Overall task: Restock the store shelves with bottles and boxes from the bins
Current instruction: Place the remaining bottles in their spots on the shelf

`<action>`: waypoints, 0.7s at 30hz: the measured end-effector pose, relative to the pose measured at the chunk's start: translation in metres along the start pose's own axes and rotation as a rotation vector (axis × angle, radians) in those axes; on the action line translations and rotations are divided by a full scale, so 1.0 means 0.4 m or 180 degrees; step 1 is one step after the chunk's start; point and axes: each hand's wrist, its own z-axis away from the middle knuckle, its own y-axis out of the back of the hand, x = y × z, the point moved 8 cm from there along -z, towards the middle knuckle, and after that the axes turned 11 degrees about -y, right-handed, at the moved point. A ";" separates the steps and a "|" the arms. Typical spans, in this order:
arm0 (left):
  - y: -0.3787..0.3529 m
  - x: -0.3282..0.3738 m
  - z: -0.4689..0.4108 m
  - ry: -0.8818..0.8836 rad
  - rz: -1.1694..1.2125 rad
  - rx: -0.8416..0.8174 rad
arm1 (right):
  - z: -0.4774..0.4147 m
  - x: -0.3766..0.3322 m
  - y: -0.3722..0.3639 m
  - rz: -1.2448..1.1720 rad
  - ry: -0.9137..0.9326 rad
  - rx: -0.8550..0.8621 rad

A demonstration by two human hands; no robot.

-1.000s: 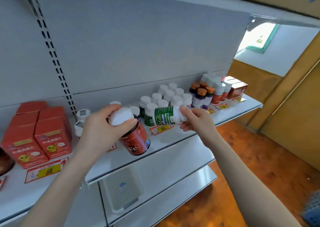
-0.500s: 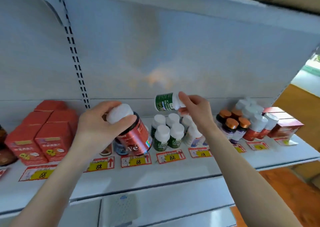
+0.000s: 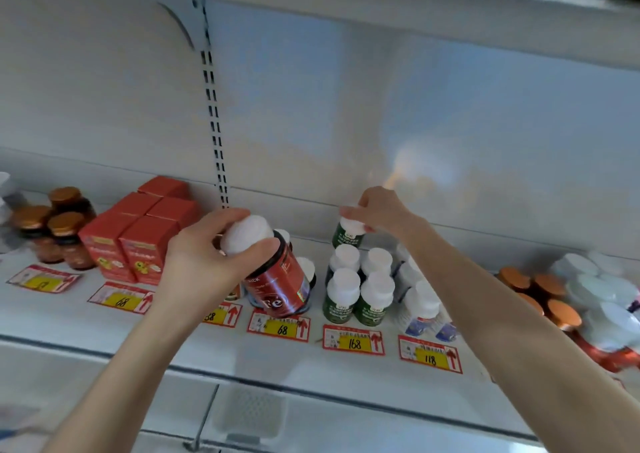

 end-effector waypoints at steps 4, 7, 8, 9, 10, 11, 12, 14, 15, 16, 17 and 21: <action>0.008 0.007 0.006 -0.0019 -0.0056 0.0004 | -0.008 -0.007 -0.041 0.0278 0.0026 -0.0183; 0.015 0.008 0.003 -0.0010 -0.0066 0.0017 | -0.001 -0.006 -0.060 0.0299 -0.0040 -0.0283; 0.017 0.007 0.001 -0.0005 -0.0075 0.0020 | 0.002 -0.005 -0.066 0.0271 -0.0049 -0.0306; 0.018 0.006 0.000 0.0000 -0.0085 0.0021 | 0.003 -0.005 -0.071 0.0244 -0.0060 -0.0325; 0.019 0.005 -0.002 0.0000 -0.0093 0.0018 | 0.004 -0.004 -0.077 0.0230 -0.0079 -0.0351; 0.021 0.005 -0.003 -0.0004 -0.0091 0.0018 | 0.003 -0.001 -0.084 0.0232 -0.0099 -0.0384; 0.023 0.004 -0.004 -0.0011 -0.0086 0.0013 | 0.002 0.001 -0.091 0.0255 -0.0119 -0.0413; 0.024 0.003 -0.007 -0.0051 -0.0079 -0.0028 | 0.001 0.006 -0.099 0.0291 -0.0173 -0.0424; 0.022 0.002 -0.009 -0.0062 -0.0086 -0.0065 | 0.000 0.010 -0.101 0.0258 -0.0210 -0.0420; 0.020 0.001 -0.012 -0.0065 -0.0094 -0.0099 | 0.000 0.013 -0.100 0.0200 -0.0257 -0.0423; 0.017 0.001 -0.016 -0.0063 -0.0087 -0.0126 | 0.000 0.016 -0.099 0.0154 -0.0296 -0.0432; 0.002 -0.002 -0.034 0.0032 0.0139 -0.0196 | 0.017 0.016 -0.094 0.0309 -0.0324 -0.0450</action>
